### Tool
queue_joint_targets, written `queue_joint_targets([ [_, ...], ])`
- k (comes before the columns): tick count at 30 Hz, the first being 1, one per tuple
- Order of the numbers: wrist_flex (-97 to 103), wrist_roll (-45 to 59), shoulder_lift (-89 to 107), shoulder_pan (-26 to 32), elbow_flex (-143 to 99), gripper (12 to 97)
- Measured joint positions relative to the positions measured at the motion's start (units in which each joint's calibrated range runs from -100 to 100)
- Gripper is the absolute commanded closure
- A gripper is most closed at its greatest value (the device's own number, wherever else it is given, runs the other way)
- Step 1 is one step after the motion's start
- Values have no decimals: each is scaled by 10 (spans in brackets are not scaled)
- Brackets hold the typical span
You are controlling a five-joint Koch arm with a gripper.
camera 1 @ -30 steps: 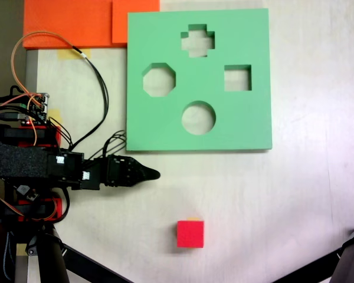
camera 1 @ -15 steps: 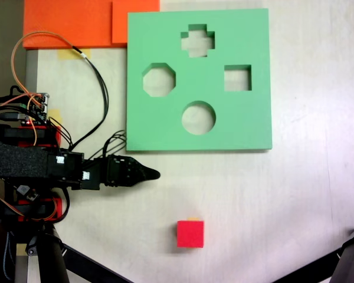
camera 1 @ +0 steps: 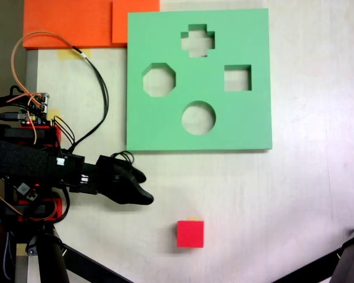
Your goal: Put the square block into the corresponding hole
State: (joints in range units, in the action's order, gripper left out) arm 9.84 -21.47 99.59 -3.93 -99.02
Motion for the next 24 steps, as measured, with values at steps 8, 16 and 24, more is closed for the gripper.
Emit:
queue_joint_targets([
  [8,-411,-187,-1,-4,414,646],
  [16,-879,-256,-253,-14,963,551],
  [24,-1045,-220,-508,-50,1101,281],
])
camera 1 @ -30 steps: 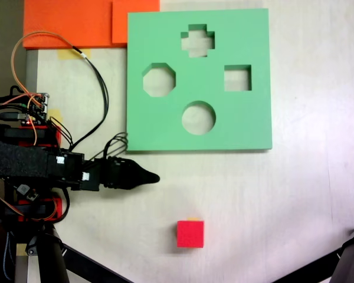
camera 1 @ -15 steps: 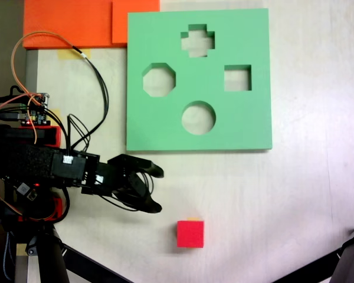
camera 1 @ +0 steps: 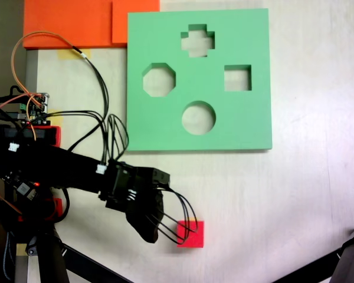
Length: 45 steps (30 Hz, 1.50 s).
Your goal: Put the square block into the corresponding hole
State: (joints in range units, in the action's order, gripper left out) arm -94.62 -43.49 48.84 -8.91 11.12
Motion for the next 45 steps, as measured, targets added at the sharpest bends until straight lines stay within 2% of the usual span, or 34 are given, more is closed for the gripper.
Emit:
queue_joint_targets([
  [2,0,12,-37,-10,0,204],
  [5,0,30,-100,-23,1,144],
  [15,17,63,-302,-39,40,144],
  [32,60,63,-520,-21,114,156],
  [33,60,63,-531,-21,114,175],
  [34,60,63,-539,-20,114,229],
  [36,62,63,-544,-19,113,397],
  [37,63,63,-544,-19,113,434],
  [43,63,63,-543,-19,118,589],
  [45,55,63,-547,-18,119,615],
])
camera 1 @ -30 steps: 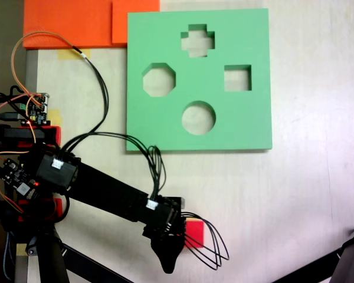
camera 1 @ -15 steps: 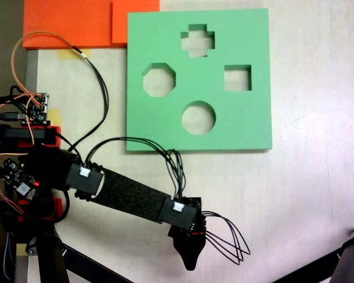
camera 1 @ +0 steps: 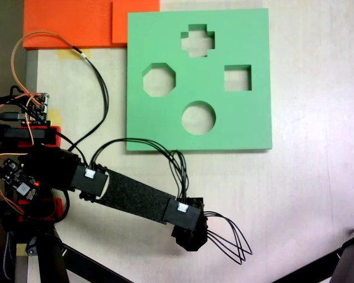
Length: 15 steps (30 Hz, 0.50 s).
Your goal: Put the square block into the corresponding hole
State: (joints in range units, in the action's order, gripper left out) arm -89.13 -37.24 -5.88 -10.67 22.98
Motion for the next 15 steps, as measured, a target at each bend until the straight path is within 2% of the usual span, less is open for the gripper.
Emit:
queue_joint_targets([
  [7,-14,-3,-14,-2,2,642],
  [11,-23,-5,-14,-3,2,727],
  [15,-47,-7,-7,-2,2,770],
])
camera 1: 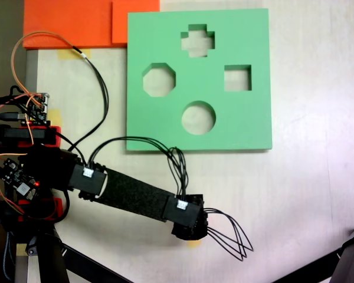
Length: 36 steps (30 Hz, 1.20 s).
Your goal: Put the square block into the corresponding hole
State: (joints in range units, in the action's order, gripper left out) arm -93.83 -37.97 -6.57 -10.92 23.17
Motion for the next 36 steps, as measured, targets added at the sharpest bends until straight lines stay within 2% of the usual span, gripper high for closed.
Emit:
queue_joint_targets([
  [2,-4,0,4,0,0,803],
  [21,-10,-40,89,-2,-14,803],
  [36,-22,-90,239,27,4,801],
])
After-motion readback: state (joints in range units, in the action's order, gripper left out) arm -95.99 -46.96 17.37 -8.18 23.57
